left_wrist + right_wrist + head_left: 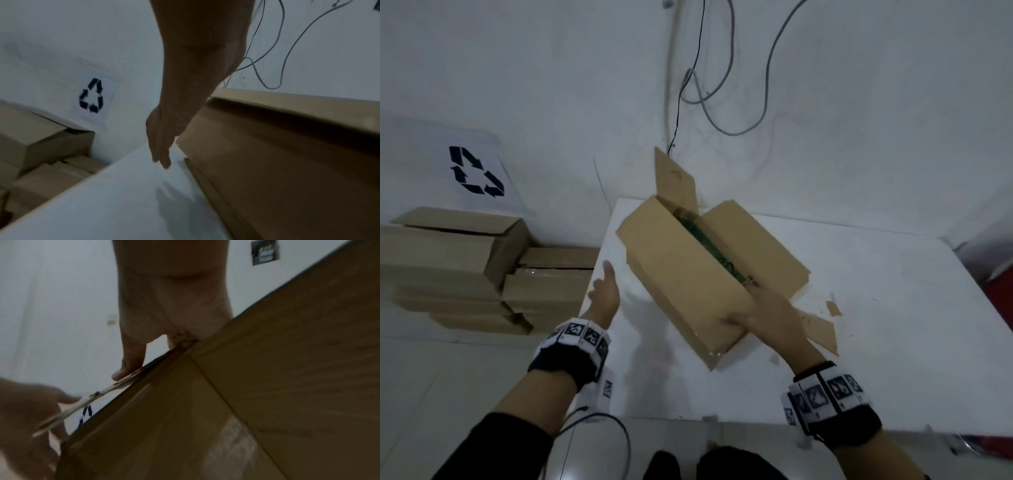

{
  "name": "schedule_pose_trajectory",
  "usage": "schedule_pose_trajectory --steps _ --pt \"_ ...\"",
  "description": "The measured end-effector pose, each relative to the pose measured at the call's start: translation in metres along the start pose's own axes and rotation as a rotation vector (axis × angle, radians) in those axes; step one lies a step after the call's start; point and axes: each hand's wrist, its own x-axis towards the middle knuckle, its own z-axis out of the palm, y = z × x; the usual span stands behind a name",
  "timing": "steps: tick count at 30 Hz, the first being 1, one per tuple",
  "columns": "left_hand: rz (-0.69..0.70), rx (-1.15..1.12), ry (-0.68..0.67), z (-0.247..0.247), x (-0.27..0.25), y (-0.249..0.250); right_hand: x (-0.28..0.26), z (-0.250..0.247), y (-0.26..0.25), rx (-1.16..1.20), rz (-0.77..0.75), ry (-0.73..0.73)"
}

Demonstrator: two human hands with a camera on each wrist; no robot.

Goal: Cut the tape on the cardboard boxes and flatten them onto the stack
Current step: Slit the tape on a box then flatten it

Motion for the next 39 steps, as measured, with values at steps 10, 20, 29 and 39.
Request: schedule_pose_trajectory --steps 10,20,29,39 --pt "-0.178 -0.553 -0.563 0.046 -0.075 0.005 -0.024 -0.010 -0.021 0.611 0.173 -0.021" --pt "0.508 -0.442 -0.545 0.023 -0.110 0.045 -0.032 -0.004 0.003 0.469 -0.062 0.075" --pt "0.481 -0.142 -0.500 0.093 -0.089 0.054 -0.031 0.000 0.039 0.218 -0.069 0.056" --pt "0.948 0.323 -0.194 0.079 -0.078 0.065 0.017 -0.014 0.013 0.169 -0.047 0.072"
